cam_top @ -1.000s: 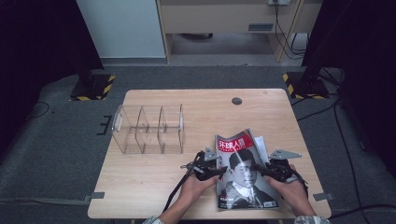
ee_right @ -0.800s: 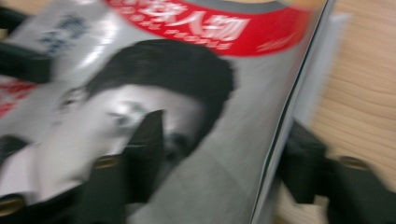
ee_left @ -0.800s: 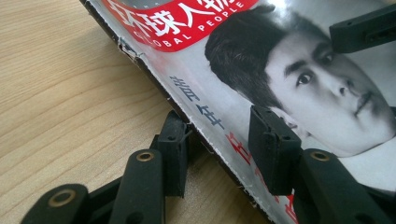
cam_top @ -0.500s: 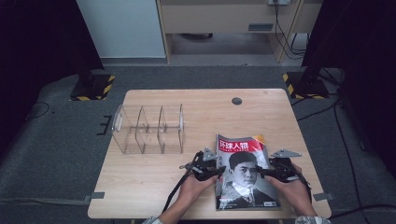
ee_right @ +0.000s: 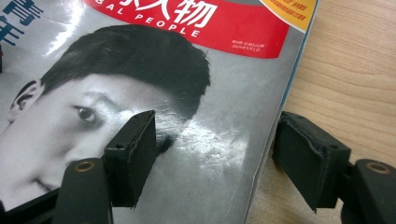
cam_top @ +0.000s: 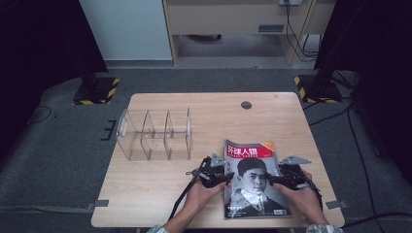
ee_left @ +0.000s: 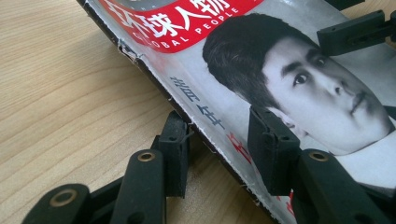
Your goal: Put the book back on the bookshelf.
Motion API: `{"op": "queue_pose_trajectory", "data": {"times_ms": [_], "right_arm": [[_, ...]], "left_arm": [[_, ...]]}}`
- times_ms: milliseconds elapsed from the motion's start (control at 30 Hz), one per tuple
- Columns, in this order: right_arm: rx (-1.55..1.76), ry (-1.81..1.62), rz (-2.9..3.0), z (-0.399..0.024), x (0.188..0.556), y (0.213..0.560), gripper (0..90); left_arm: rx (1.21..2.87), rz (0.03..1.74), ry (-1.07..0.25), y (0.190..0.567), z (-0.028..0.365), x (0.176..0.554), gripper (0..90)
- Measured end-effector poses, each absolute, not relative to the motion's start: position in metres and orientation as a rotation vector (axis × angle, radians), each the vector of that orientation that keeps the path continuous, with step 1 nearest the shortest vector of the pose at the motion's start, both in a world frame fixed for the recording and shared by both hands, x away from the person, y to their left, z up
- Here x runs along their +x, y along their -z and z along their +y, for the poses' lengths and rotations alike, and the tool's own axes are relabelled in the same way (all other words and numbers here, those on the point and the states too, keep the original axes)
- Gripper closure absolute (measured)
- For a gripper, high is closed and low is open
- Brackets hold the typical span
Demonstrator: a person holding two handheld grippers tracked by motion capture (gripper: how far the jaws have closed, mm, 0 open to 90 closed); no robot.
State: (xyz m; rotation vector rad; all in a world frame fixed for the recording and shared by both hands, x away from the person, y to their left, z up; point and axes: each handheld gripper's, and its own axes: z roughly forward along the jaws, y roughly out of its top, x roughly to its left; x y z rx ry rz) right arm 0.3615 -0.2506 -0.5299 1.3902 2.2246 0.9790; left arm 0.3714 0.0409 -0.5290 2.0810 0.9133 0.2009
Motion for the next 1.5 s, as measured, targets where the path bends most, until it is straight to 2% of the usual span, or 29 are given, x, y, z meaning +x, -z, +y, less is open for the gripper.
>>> {"op": "queue_pose_trajectory", "data": {"times_ms": [333, 700, 1067, 1267, 1500], "right_arm": [[1.380, -0.982, 2.225, -0.249, 0.362, 0.530, 30.4], [1.383, -0.985, 2.233, -0.246, 0.364, 0.530, 30.7], [1.362, -0.996, 2.238, -0.245, 0.366, 0.531, 30.8], [1.359, -1.000, 2.233, -0.245, 0.366, 0.531, 30.8], [1.353, -1.001, 2.231, -0.244, 0.366, 0.532, 30.8]], "left_arm": [[2.073, 0.918, -0.194, 0.526, 0.041, 0.378, 56.3], [2.077, 0.872, -0.166, 0.506, 0.029, 0.408, 43.0], [2.090, 0.884, -0.156, 0.503, 0.021, 0.431, 39.7], [2.094, 0.883, -0.151, 0.501, 0.015, 0.443, 40.8], [2.099, 0.898, -0.149, 0.499, 0.007, 0.460, 48.3]]}}
